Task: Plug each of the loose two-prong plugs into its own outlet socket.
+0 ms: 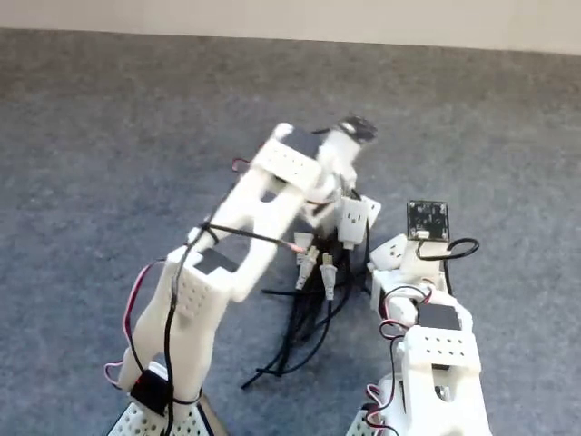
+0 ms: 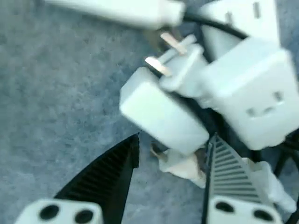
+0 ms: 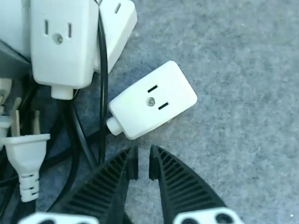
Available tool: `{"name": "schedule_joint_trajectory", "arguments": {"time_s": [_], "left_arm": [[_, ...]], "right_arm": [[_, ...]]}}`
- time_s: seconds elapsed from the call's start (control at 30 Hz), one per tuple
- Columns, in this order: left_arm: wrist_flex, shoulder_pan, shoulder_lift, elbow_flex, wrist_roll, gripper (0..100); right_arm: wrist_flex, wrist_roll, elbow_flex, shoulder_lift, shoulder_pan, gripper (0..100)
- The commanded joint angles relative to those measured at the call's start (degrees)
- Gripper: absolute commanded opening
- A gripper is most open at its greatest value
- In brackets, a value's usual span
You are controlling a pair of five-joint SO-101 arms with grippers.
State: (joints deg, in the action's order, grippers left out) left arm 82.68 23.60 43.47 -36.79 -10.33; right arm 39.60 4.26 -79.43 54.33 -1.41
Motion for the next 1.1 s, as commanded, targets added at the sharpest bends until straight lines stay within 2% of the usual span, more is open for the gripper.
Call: {"name": "schedule_joint_trajectory", "arguments": {"time_s": [0.0, 0.27, 0.4, 0.73, 0.9, 1.07], "left_arm": [[2.5, -5.3, -3.6, -1.5, 0.5, 23], [2.0, -6.0, -3.3, -1.5, 0.8, 23], [-2.2, -7.3, -3.5, -1.5, 1.6, 23], [-10.3, -7.6, -3.3, -1.5, 13.8, 23], [-10.5, -8.7, -3.7, -1.5, 18.3, 23], [-9.9, -13.7, -3.4, -5.1, 24.5, 23]], "right_arm": [[-1.2, -0.2, 0.2, 0.0, -0.3, 5.7], [-1.2, -0.2, 0.2, -0.4, -0.3, 5.7], [-1.2, -0.2, 0.2, -0.4, -0.3, 5.7], [-1.2, -0.2, -1.7, 0.0, -3.7, 5.7], [-1.2, -0.2, -1.7, 0.0, -3.7, 5.7], [-1.2, -0.2, -1.7, 0.0, -3.7, 5.7]]}}
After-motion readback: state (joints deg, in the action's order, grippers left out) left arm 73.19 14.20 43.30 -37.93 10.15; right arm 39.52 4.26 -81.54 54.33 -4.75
